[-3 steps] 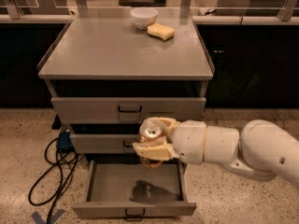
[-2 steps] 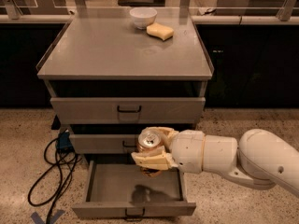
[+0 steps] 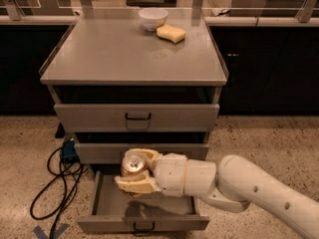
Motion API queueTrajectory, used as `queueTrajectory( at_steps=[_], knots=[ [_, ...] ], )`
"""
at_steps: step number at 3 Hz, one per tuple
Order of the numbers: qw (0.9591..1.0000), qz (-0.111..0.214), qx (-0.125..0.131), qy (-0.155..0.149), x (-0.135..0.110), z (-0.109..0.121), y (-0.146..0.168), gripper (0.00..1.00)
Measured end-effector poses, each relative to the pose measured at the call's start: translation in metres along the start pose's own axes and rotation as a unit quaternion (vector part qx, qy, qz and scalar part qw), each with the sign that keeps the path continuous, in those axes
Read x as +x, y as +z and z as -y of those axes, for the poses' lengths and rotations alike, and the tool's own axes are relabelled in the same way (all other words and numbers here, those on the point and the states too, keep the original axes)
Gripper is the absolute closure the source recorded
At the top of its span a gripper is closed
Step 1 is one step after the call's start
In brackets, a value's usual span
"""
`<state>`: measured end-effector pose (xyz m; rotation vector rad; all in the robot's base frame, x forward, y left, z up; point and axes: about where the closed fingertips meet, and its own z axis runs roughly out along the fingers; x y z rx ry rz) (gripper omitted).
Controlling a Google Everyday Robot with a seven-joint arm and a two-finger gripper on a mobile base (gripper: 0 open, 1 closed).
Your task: Place orange can into bottom drawer
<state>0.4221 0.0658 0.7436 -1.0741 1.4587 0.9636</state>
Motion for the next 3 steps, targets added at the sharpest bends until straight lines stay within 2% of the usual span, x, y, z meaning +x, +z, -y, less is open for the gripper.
queueTrajectory(
  at_steps=[1, 2, 3],
  knots=[
    [0.9998, 0.018, 0.005, -0.002, 0.035, 0.017, 0.061, 1.00],
    [0.9996, 0.015, 0.024, 0.009, 0.047, 0.027, 0.084, 1.00],
    [0.9993, 0.004, 0.038, 0.004, 0.056, 0.028, 0.077, 1.00]
  ],
)
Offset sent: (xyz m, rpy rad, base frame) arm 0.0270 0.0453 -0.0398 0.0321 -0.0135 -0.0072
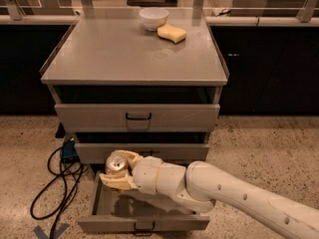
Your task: Place orange can into bottom drawer
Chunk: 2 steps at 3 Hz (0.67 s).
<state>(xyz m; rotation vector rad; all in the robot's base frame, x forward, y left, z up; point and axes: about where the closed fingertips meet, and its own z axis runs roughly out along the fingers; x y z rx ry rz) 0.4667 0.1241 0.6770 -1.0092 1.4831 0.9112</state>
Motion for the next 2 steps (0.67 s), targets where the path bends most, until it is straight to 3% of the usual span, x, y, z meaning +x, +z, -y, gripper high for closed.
queueTrajectory(
  at_steps=[1, 2],
  knots=[
    [0.9976, -0.014, 0.066, -0.013, 0.020, 0.041, -0.033, 1.00],
    [0.9889, -0.033, 0.142, -0.029, 0.033, 0.079, -0.078, 1.00]
  ],
)
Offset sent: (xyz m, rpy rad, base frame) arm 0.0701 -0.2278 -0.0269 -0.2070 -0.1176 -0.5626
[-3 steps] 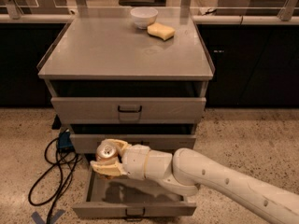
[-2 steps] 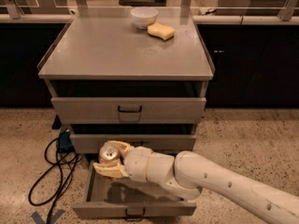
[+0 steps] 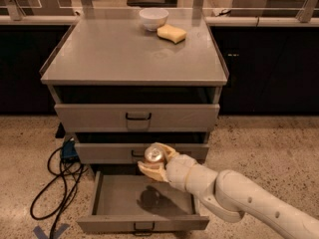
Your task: Place orange can into bottom drawer
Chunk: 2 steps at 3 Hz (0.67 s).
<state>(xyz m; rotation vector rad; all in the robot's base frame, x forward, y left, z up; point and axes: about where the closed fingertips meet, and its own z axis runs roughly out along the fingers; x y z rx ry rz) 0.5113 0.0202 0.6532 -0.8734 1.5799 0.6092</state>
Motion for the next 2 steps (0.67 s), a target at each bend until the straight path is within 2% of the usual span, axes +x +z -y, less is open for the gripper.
queueTrajectory(
  at_steps=[1, 2],
  knots=[
    [0.9997, -0.003, 0.022, 0.002, 0.0040, 0.0134, -0.0128, 1.00],
    [0.9997, -0.003, 0.022, 0.002, 0.0041, 0.0134, -0.0128, 1.00]
  ],
)
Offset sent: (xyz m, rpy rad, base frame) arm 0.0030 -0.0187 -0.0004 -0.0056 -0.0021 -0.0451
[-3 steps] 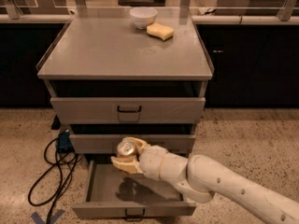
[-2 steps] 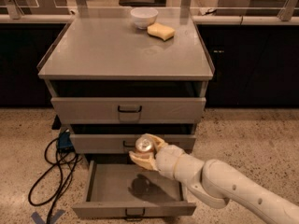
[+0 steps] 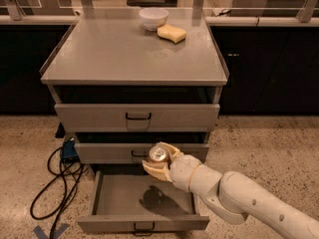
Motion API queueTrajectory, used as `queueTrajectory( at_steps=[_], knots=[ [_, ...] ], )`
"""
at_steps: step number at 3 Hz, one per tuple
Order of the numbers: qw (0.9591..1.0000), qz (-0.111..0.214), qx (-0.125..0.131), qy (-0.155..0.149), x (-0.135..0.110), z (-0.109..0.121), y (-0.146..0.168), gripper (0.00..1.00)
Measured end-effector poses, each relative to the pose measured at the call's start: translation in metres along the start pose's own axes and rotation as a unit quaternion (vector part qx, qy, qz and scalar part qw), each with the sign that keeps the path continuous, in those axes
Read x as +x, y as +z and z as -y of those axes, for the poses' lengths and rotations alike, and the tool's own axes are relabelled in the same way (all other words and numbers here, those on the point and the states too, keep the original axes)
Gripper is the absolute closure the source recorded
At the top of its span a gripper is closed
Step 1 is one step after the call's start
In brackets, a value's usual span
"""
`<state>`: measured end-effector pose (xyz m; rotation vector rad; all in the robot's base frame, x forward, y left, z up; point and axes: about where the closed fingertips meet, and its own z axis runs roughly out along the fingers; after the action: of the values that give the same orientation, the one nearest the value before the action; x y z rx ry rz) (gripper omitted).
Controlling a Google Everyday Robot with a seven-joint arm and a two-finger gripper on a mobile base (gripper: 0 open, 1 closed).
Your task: Place orange can into bottom drawer
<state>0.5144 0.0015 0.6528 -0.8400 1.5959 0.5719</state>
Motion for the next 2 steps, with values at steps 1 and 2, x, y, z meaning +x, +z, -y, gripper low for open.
queueTrajectory(
  at_steps=[1, 2],
  knots=[
    [0.9999, 0.004, 0.007, 0.014, 0.019, 0.002, 0.020, 1.00],
    [0.9985, -0.004, 0.026, 0.049, 0.074, -0.013, 0.053, 1.00]
  ],
)
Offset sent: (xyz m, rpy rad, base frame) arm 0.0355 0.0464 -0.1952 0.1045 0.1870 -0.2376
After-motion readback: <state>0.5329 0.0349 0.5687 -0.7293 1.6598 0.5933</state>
